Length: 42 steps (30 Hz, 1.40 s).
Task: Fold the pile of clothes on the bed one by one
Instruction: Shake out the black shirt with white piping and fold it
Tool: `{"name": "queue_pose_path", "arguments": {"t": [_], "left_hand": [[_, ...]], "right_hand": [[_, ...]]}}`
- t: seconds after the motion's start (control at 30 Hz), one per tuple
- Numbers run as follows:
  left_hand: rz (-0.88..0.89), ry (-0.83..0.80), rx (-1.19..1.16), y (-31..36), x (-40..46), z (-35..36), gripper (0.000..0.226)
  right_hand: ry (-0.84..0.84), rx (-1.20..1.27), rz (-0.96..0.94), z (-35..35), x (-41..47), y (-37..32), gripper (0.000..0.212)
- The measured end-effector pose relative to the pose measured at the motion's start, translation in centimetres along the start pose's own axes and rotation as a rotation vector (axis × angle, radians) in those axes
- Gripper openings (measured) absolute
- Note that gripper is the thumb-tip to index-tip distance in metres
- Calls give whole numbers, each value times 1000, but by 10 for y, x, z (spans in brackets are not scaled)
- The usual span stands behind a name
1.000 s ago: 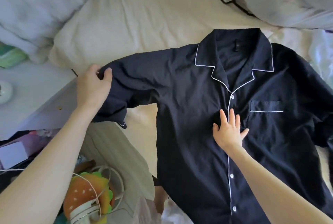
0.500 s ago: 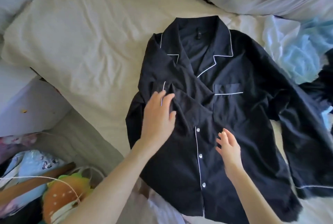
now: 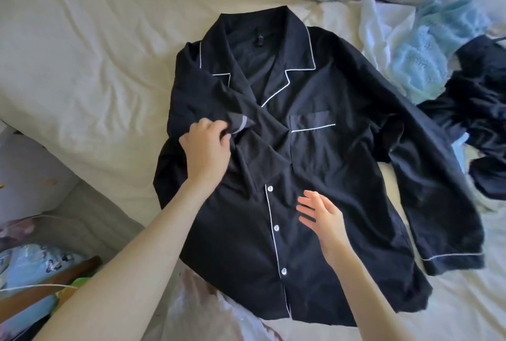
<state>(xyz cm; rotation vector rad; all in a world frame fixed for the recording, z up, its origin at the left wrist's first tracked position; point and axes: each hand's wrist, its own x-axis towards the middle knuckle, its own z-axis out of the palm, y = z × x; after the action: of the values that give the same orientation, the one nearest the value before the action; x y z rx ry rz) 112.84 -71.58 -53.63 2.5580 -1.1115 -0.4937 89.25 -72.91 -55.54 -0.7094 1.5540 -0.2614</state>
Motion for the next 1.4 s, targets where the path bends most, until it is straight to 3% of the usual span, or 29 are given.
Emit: {"name": "queue_pose_path", "arguments": {"t": [0.1,0.2,0.27,0.37,0.47,0.57,0.6,0.7,0.77,0.9,1.0,1.07,1.13,1.3,1.4], "left_hand": [[585,163,-40,42,-27,-4,23],[974,-36,-66,88,-64,13,43],[1067,-190,-47,103,-87,29,62],[830,-313,0,85,-102,51,68],[556,-517,302,35,-100,66,69],[474,-659,529,-9,-99,70,70],[469,-661,554,-16,-98,71,70],[474,-574,548,-18,-98,72,62],[469,-537,526,-9,-99,72,53],[524,-478,462,2,-101,74,38],[542,-433,434,10,-94,78,48],[563,-496,480,17,-89,84,55],[570,-577,539,22,-82,91,58],[488,-803,613,34,-68,104,58],[450,-895,605,36,-57,105,57]], "right_hand": [[9,371,93,-34,-2,1,37],[101,667,164,-70,-5,8,51],[203,675,184,-86,-5,19,54],[300,491,187,-97,2,32,59],[322,231,175,-90,15,33,66],[392,111,179,-85,32,30,82],[401,50,176,-85,38,29,73],[424,-24,168,-91,47,31,18],[453,-19,174,-101,46,35,3],[462,-154,199,-122,38,48,21],[665,-415,36,-138,35,41,22],[805,-544,-96,-150,40,26,21],[870,-697,-175,-168,52,8,35],[806,-923,-150,-217,92,-36,72],[723,-960,-42,-243,108,-53,67]]}}
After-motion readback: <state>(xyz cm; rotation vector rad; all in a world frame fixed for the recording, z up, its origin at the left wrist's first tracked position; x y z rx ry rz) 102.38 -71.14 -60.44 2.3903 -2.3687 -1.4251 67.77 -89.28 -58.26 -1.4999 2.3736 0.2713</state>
